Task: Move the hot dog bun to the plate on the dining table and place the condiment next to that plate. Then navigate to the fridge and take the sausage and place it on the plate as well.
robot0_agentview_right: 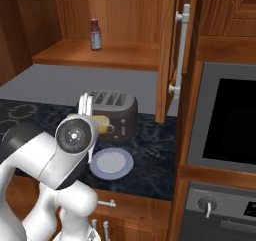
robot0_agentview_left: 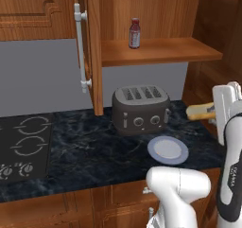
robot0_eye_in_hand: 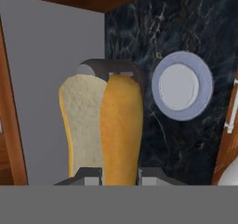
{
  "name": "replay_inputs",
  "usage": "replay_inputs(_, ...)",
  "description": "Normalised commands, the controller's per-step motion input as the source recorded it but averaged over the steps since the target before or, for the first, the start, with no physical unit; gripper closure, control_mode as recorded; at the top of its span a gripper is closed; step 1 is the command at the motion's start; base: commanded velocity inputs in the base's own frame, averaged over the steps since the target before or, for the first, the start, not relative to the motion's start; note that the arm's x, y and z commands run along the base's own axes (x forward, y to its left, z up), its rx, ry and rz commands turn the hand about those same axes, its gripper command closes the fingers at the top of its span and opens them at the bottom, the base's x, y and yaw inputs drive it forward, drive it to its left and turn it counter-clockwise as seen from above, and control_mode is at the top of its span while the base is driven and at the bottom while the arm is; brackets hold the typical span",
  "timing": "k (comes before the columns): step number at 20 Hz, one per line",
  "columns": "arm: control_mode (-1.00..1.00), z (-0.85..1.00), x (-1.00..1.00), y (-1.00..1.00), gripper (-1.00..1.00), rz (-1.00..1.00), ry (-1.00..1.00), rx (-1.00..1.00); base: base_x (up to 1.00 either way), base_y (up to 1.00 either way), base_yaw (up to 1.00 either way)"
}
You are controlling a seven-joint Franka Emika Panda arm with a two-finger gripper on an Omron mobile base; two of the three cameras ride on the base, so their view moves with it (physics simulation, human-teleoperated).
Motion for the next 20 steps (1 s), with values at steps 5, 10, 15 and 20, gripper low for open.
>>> replay_inputs(5,-1.00,0.05,-0.35,0.00,1.00,0.02,-0.08,0.00,0.00,0.00,0.00)
replay_inputs(10,-1.00,0.24,-0.39,0.19,1.00,0.17,-0.07,-0.01,0.00,0.00,0.00)
replay_inputs(15,1.00,0.06,-0.04,0.07,1.00,0.05,0.00,-0.01,-0.14,0.32,0.22)
replay_inputs(20,1.00,0.00,0.00,0.00,1.00,0.00,0.00,0.00,-0.23,0.50,0.43)
